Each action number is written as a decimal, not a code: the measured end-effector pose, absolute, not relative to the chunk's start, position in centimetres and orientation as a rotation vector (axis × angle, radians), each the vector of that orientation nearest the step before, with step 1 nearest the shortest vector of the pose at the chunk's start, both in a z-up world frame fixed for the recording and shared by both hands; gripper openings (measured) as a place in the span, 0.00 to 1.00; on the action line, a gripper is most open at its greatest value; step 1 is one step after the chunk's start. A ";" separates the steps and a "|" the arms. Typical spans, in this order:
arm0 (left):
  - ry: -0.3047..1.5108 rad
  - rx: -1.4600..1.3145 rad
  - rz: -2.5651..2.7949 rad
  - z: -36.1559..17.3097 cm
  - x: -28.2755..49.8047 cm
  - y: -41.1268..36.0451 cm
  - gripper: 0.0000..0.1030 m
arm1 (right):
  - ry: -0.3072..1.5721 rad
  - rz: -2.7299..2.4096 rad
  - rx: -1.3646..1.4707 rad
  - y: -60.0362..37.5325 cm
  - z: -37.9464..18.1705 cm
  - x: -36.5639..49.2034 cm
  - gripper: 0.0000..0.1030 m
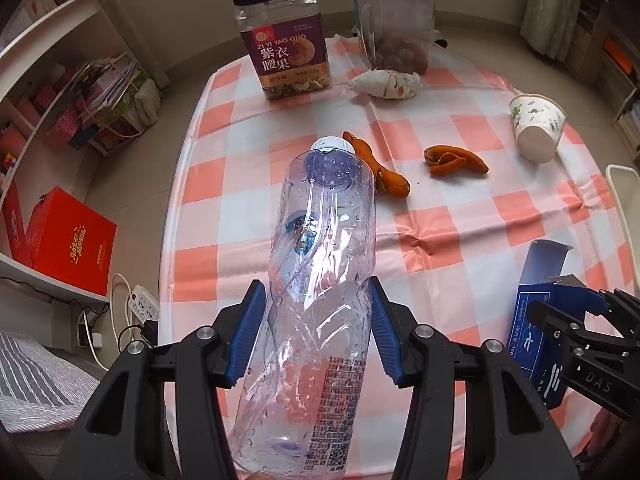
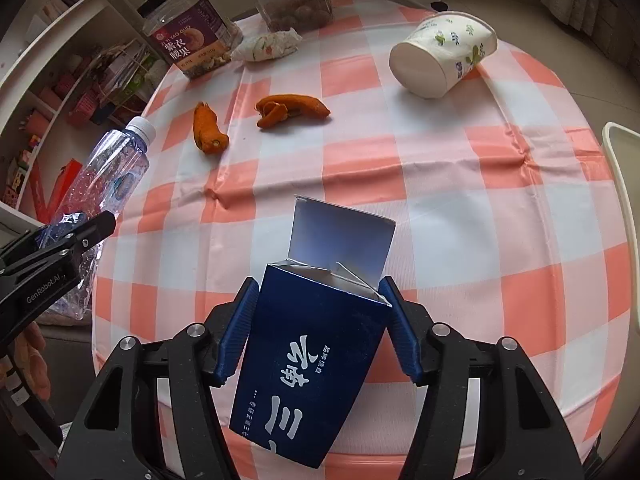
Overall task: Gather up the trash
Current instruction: 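Lift the bottle and carton and carry both tools toward the bin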
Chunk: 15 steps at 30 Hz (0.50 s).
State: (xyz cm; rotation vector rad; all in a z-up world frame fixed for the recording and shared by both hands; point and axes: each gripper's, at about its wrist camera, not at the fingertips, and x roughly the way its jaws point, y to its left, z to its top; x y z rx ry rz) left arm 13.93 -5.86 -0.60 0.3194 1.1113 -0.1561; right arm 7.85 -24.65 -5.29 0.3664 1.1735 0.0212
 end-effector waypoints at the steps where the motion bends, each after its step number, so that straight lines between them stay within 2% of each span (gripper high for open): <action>1: 1.099 0.303 -0.154 -0.2 13.8 -5.8 0.50 | 1.144 0.023 0.357 -24.8 -4.5 7.9 0.57; 15: 0.879 0.101 -0.121 5.7 10.2 -8.2 0.50 | 0.762 -0.014 0.281 -27.5 5.2 7.7 0.56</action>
